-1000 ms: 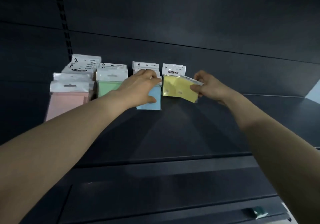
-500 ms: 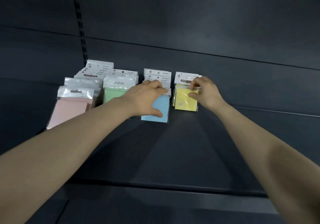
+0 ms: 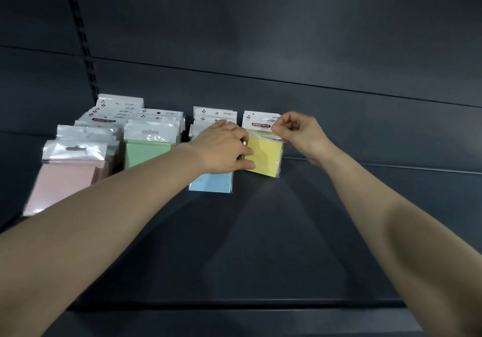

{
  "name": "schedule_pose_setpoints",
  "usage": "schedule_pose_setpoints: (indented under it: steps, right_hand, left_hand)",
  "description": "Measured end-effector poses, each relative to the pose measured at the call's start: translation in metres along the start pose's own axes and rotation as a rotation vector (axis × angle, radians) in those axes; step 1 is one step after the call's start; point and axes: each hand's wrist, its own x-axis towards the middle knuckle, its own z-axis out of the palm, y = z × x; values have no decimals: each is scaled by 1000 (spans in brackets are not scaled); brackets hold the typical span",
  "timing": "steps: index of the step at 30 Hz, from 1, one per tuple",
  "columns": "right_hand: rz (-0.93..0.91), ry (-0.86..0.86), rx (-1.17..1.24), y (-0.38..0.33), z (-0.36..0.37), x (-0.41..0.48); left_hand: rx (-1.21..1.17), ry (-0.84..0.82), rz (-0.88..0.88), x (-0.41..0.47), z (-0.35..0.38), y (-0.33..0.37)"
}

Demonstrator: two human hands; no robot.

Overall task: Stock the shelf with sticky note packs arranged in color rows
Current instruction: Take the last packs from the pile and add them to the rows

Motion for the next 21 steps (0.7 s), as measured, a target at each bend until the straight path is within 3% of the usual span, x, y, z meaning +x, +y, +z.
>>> schedule_pose_setpoints:
  steps: [4, 7, 10, 13, 18, 21]
  right_hand:
    - [54, -18, 9, -3, -1, 6]
    - [159, -125, 69, -10, -5, 12]
    - [148, -182, -2, -16, -6, 15]
    - [23, -84, -42, -18, 4, 17]
    - [-4, 195, 265, -4, 22, 23]
    - [-32, 249, 181, 7, 28, 24]
  left_hand:
    - [2, 7, 4, -3, -2, 1]
    - [5, 5, 2, -5, -2, 1]
    - [28, -5, -4, -5, 0, 2]
    - [42, -16, -31, -5, 0, 4]
    - [8, -16, -74, -6, 0, 8]
    - [14, -15, -92, -5, 2, 9]
